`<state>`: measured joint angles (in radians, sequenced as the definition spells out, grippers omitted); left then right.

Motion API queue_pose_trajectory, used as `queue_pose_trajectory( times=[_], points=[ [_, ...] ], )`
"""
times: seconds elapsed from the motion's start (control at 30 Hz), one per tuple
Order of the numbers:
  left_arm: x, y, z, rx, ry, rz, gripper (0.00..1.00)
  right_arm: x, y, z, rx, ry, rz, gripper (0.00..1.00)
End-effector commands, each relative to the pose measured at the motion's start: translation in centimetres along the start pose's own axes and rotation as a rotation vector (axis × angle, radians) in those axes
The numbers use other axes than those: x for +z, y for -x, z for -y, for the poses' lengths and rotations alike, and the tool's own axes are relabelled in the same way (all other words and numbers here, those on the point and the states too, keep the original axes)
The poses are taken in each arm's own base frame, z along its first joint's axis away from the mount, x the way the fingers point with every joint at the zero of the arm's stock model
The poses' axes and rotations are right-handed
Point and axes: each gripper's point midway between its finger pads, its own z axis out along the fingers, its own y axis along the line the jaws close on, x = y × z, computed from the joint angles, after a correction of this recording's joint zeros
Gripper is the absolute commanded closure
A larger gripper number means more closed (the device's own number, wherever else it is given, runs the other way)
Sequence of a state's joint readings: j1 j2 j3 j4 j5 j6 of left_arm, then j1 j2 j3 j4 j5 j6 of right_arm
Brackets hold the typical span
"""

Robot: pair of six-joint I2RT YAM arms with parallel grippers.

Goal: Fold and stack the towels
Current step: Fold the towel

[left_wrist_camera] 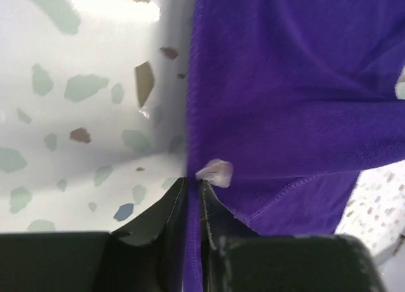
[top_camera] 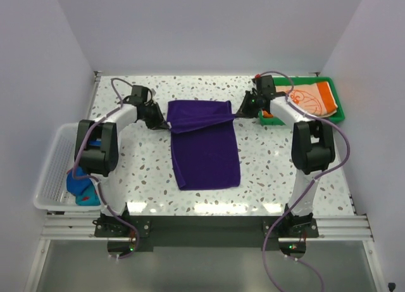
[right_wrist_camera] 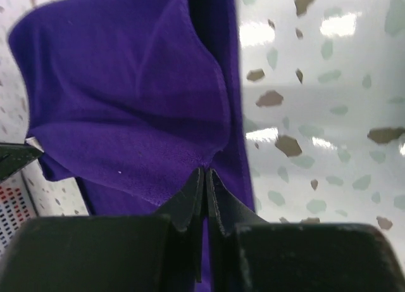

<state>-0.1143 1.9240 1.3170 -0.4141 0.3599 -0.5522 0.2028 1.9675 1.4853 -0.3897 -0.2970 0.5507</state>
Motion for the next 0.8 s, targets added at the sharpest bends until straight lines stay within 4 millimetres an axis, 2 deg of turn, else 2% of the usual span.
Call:
queue_pose_trajectory(
  times=[0.0,0.07,0.1,0.17,0.2,0.23,0.3,0.33,0.37,0.4,0.43,0.47,0.5,0.53,0.57,0.6,0.63,0.77],
  points=[
    [-2.6,1.7,0.3,0.064,0.045,0.115,0.81,-1.5,-1.1,0.5,-0.053,-0.061,-0.016,0.90],
    [-3.2,0.9,0.4,0.077,0.071,0.114,0.68,-2.3,-1.4,0.4,-0.078,-0.078,-0.009,0.76],
    [-3.5,0.8,0.2,0.087,0.101,0.128,0.56,-2.6,-1.9,0.4,-0.113,-0.105,-0.012,0.64],
    [-4.8,-0.2,1.1,0.121,0.129,0.146,0.41,-3.7,-1.8,-0.6,-0.166,-0.112,0.008,0.56],
    [-5.3,-0.2,0.9,0.133,0.177,0.174,0.33,-4.1,-2.8,-1.0,-0.219,-0.135,-0.015,0.53],
    [-6.4,-0.6,1.5,0.139,0.186,0.198,0.31,-4.6,-2.8,-1.3,-0.248,-0.152,-0.007,0.53],
    [-7.1,-2.5,2.4,0.176,0.229,0.207,0.29,-5.8,-4.0,-2.6,-0.320,-0.164,-0.003,0.53],
    [-7.9,-3.5,2.8,0.167,0.235,0.222,0.29,-5.8,-4.8,-2.3,-0.332,-0.183,-0.009,0.53],
    [-8.2,-5.0,3.2,0.199,0.274,0.225,0.30,-6.6,-5.4,-3.5,-0.350,-0.155,0.005,0.53],
    [-9.0,-5.9,3.6,0.208,0.281,0.242,0.31,-6.7,-6.0,-3.9,-0.352,-0.134,0.006,0.54],
    [-8.7,-8.4,3.9,0.230,0.294,0.211,0.33,-6.5,-8.1,-3.4,-0.343,-0.109,-0.038,0.55],
    [-8.8,-9.4,4.1,0.243,0.304,0.216,0.35,-7.0,-8.2,-4.6,-0.329,-0.058,-0.004,0.56],
    [-9.1,-10.5,4.7,0.252,0.284,0.213,0.39,-7.1,-9.4,-5.0,-0.326,-0.027,-0.013,0.58],
    [-8.5,-13.1,5.4,0.275,0.263,0.175,0.41,-6.7,-11.9,-4.2,-0.308,-0.001,-0.072,0.60],
    [-8.3,-14.2,6.1,0.285,0.234,0.158,0.44,-6.8,-12.4,-5.1,-0.296,0.048,-0.053,0.63],
    [-8.1,-15.3,6.7,0.298,0.218,0.143,0.46,-6.7,-13.3,-4.9,-0.287,0.061,-0.066,0.64],
    [-7.8,-17.4,7.6,0.331,0.194,0.116,0.47,-6.3,-15.0,-3.7,-0.275,0.056,-0.102,0.66],
    [-6.5,-20.2,8.3,0.396,0.203,0.088,0.53,-5.8,-18.2,-2.8,-0.248,0.098,-0.165,0.74]
  ],
)
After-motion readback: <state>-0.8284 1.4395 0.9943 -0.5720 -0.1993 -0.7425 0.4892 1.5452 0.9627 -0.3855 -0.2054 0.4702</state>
